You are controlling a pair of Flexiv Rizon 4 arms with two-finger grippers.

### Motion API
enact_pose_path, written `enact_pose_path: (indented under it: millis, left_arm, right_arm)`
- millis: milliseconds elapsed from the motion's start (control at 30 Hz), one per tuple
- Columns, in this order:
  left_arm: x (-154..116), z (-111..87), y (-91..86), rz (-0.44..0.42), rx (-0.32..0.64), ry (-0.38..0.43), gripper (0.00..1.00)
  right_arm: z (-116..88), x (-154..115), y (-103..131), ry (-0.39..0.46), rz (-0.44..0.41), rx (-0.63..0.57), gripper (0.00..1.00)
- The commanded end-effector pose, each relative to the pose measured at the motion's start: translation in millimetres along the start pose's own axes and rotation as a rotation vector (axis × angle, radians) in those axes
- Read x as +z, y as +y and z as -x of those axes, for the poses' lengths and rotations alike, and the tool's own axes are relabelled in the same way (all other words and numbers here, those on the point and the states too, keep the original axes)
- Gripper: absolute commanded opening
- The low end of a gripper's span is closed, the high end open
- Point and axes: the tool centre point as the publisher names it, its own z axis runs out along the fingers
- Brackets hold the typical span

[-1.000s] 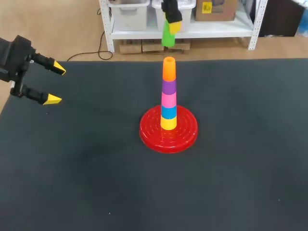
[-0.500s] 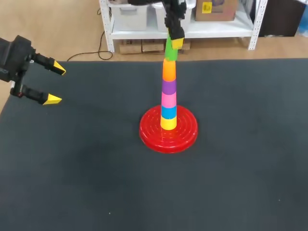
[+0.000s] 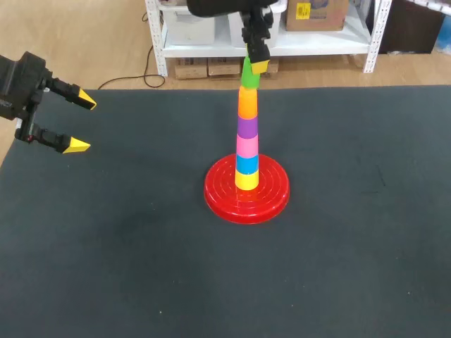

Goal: Pick up and stack the cylinders on the red base in this order: pink,purple,orange,green

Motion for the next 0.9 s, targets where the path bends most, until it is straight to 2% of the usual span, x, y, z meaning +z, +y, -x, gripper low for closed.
enact_pose_path:
  millis: [33,900]
  left_arm:
    - [0,-0.7,0.7,0.000,0.001,0.000,1.00]
    - [0,-0.7,0.7,0.000,0.001,0.000,1.00]
  right_arm:
    - [0,1,1,-0.003,-0.017,-0.001,0.00]
    - [4,12,-7,0.016,0.039,-0.015,0.00]
